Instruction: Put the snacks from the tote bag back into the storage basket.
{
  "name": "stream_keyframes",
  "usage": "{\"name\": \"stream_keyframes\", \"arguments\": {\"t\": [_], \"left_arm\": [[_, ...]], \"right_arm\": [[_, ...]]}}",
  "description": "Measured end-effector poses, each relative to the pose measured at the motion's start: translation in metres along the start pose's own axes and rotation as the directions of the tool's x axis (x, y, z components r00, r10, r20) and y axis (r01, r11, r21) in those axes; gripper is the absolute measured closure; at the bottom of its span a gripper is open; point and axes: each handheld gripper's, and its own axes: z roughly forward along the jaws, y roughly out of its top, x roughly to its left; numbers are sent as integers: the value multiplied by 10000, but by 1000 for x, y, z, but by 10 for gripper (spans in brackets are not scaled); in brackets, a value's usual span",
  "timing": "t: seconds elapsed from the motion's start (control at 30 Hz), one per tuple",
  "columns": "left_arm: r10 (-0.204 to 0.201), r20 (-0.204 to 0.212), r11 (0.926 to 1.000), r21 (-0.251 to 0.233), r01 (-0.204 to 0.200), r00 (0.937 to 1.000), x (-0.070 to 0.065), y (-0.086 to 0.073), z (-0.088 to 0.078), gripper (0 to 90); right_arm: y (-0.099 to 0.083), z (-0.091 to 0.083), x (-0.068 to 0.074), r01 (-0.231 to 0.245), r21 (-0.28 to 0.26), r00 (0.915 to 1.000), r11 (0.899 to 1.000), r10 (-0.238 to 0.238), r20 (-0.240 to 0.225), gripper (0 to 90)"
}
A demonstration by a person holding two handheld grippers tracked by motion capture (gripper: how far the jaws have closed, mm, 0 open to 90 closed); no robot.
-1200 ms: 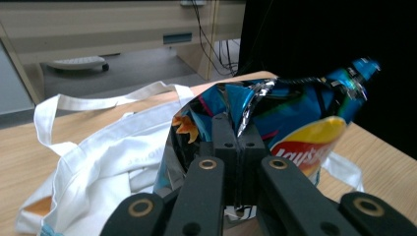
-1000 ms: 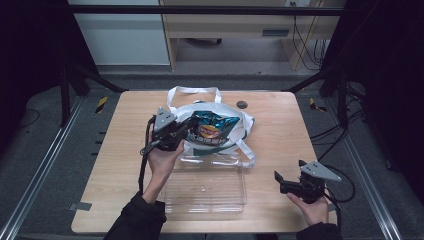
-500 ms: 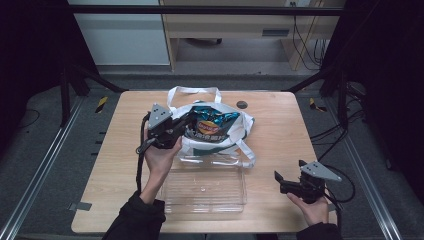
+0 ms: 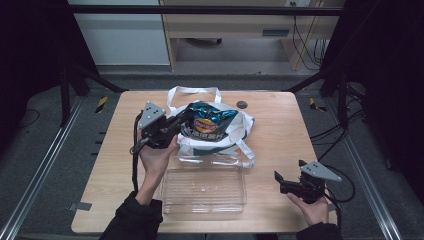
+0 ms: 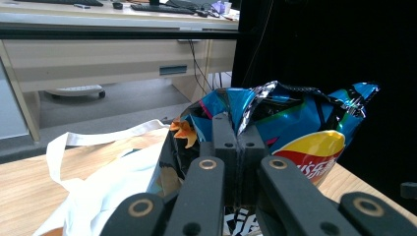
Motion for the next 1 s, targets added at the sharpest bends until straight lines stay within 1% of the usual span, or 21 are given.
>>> {"name": "stream_keyframes", "arguments": {"t": [0.2,0.27,0.4,0.43,1.0], "left_arm": [[-47,49,9999,-135,48,10000,0,4,-7,900],[-86,84,9997,-241,88,9999,-1,7,-10,900],[-73,143,9994,-339,77,9999,-3,10,-15,900],[-15,196,9992,-392,23,9998,-5,12,-18,900],[12,476,9978,-666,20,9989,-14,17,-41,900]], "right_arm": [[0,0,0,-21,-7,10000,10000,21,-1,53],[0,0,0,37,-12,10000,10000,-37,19,53],[0,-1,0,-8,-14,10000,10000,8,40,53],[0,-1,0,-14,-23,10000,10000,14,31,53],[0,-1,-1,-17,-19,10000,10000,17,75,53]]}}
